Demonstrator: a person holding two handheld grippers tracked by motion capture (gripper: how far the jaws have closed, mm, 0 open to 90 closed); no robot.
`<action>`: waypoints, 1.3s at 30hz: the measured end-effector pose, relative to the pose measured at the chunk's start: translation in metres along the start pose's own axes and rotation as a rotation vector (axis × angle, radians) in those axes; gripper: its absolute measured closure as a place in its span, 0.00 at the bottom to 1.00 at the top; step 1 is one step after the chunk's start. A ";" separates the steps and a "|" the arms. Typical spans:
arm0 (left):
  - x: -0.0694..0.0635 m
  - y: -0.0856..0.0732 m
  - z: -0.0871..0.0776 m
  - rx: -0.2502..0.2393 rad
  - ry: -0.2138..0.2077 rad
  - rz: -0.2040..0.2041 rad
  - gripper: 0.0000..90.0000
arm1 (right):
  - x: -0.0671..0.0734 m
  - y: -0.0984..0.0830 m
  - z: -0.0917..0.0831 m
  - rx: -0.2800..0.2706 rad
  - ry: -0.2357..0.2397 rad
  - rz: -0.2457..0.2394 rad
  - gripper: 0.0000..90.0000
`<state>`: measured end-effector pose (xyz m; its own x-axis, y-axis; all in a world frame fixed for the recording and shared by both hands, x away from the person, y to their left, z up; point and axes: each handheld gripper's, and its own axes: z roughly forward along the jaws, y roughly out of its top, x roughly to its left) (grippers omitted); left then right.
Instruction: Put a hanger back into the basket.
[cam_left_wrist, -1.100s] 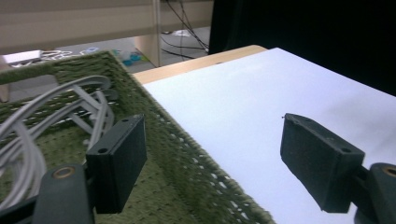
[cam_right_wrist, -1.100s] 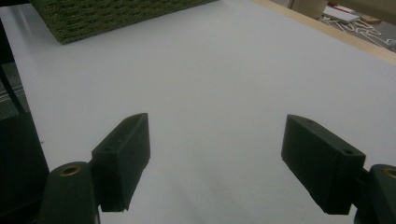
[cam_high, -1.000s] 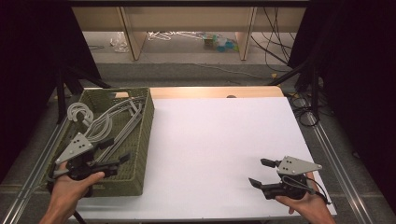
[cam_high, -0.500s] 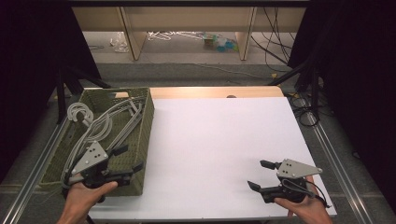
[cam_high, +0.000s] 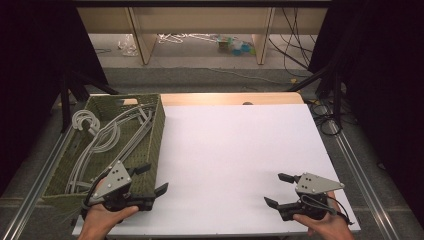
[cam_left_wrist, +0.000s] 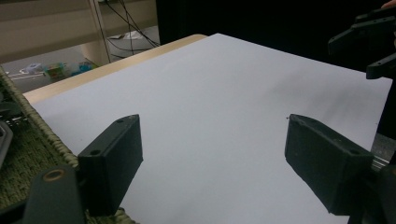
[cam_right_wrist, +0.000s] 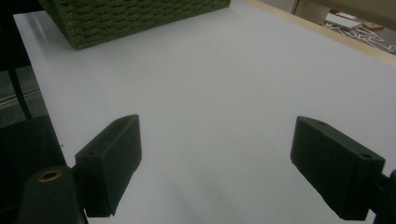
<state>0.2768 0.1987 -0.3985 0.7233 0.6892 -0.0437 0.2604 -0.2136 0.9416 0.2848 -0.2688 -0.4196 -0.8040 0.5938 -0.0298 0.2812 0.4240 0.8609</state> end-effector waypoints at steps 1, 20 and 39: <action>-0.002 -0.004 0.001 0.006 0.000 0.015 0.21 | 0.001 -0.001 -0.001 -0.005 -0.019 -0.010 0.19; -0.005 -0.024 -0.002 -0.032 0.034 0.084 0.21 | 0.015 -0.012 -0.006 -0.036 -0.054 -0.004 0.18; 0.001 -0.025 -0.006 -0.060 0.053 0.063 0.21 | 0.015 -0.012 -0.009 -0.078 -0.085 0.015 0.18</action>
<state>0.2671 0.2091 -0.4200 0.7016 0.7118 0.0326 0.1755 -0.2169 0.9603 0.2645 -0.2710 -0.4259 -0.7518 0.6569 -0.0566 0.2488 0.3621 0.8983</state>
